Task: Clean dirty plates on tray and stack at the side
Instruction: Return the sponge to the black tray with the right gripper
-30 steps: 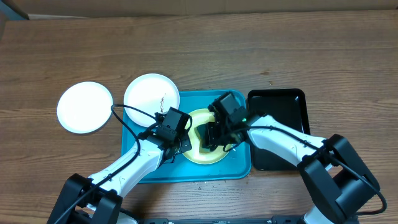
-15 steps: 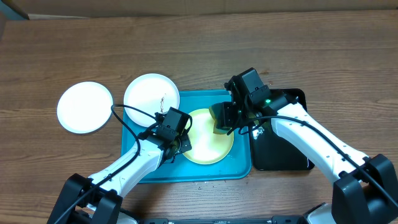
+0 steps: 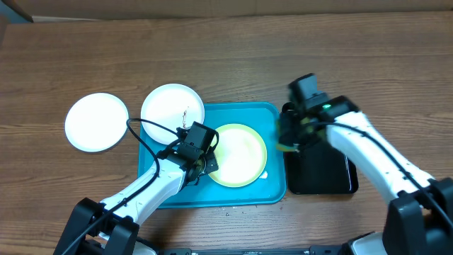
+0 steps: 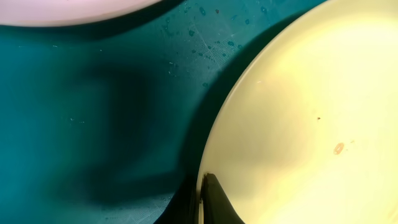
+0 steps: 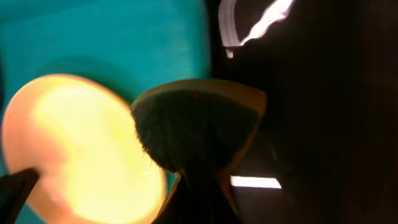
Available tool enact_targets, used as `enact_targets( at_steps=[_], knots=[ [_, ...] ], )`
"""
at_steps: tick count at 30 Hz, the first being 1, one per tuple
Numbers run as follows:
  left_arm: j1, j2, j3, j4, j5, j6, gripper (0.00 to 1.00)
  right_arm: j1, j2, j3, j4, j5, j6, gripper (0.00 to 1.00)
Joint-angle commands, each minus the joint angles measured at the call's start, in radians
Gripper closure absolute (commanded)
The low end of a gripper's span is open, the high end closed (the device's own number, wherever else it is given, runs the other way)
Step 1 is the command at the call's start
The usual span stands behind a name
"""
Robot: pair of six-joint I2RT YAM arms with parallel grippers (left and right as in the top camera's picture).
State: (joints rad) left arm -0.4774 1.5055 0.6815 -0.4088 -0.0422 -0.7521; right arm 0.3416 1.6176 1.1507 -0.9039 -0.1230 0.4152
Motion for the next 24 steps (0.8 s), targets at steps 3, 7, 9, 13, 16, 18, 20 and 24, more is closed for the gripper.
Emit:
enact_targets(
  at_steps=[3, 7, 9, 13, 16, 18, 20, 24],
  knots=[
    [-0.004, 0.008, -0.004, -0.002, -0.017, 0.023, 0.96, -0.040, -0.048, 0.007, -0.007, -0.138, -0.131, 0.96],
    [-0.016, 0.008, -0.004, 0.010, -0.030, 0.031, 0.96, -0.023, -0.048, 0.007, -0.025, -0.074, -0.101, 0.96],
    [-0.027, 0.008, -0.004, 0.015, -0.045, 0.043, 0.96, -0.024, -0.048, 0.006, -0.044, 0.030, -0.040, 0.96],
    [-0.047, -0.018, -0.003, 0.016, -0.085, 0.082, 0.96, -0.046, -0.048, 0.005, -0.090, 0.226, 0.011, 0.96],
    [-0.059, -0.068, -0.003, 0.014, -0.160, 0.105, 0.96, -0.082, -0.048, -0.006, -0.115, 0.336, 0.061, 0.96],
    [-0.061, -0.108, -0.003, 0.014, -0.201, 0.121, 0.96, -0.111, -0.048, -0.020, -0.108, 0.328, 0.061, 0.96],
    [-0.061, -0.150, -0.003, 0.014, -0.227, 0.138, 0.96, -0.130, -0.048, -0.037, -0.101, 0.323, 0.060, 0.96],
    [-0.062, -0.233, 0.000, 0.015, -0.249, 0.226, 0.96, -0.139, -0.048, -0.072, -0.066, 0.323, 0.049, 0.96]
  ],
)
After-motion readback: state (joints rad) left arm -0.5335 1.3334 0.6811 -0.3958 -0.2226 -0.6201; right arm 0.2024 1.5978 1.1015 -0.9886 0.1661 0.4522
